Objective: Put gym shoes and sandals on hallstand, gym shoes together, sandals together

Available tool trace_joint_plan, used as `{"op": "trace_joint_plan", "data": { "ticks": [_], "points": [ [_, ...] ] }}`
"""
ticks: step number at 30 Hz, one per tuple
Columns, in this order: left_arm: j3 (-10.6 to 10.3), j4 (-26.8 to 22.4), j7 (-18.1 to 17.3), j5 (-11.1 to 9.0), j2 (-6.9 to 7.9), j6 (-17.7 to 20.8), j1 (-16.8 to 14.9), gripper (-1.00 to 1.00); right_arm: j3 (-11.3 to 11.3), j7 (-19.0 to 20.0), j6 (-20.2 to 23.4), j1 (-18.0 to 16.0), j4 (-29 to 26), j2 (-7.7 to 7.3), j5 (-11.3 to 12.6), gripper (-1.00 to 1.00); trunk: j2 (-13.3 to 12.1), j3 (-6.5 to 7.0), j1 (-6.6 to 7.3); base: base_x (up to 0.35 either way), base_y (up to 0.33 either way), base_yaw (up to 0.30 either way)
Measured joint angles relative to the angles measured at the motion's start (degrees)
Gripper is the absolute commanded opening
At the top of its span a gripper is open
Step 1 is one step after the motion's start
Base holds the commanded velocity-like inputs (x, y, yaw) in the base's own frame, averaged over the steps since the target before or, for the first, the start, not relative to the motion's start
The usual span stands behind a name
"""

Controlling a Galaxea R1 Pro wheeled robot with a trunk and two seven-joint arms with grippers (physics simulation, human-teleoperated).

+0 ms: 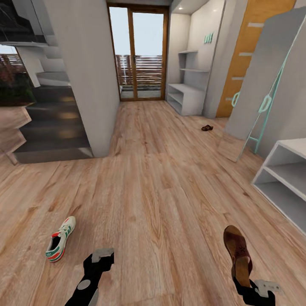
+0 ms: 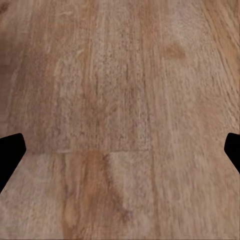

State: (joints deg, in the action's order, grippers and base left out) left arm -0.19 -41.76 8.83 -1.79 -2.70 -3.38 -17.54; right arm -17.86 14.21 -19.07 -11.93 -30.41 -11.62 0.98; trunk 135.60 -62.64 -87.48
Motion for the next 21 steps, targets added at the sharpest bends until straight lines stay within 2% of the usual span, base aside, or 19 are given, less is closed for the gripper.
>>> {"op": "trace_joint_plan", "data": {
  "ticks": [5, 21],
  "points": [
    [-0.03, 0.0, -0.02, 0.04, 0.0, 0.01, 0.0, 1.0, 0.03, 0.07, 0.05, 0.01, -0.02, 0.0, 0.0, -1.0, 0.0, 0.0, -0.02, 0.101, 0.065, 0.278],
    [-0.05, 0.03, -0.02, 0.04, 0.0, 0.06, 0.0, 1.0, 0.06, 0.14, 0.06, 0.01, -0.08, 0.0, 0.0, -1.0, 0.0, -0.03, -0.03, 0.003, 0.002, 0.278]
  ]
}}
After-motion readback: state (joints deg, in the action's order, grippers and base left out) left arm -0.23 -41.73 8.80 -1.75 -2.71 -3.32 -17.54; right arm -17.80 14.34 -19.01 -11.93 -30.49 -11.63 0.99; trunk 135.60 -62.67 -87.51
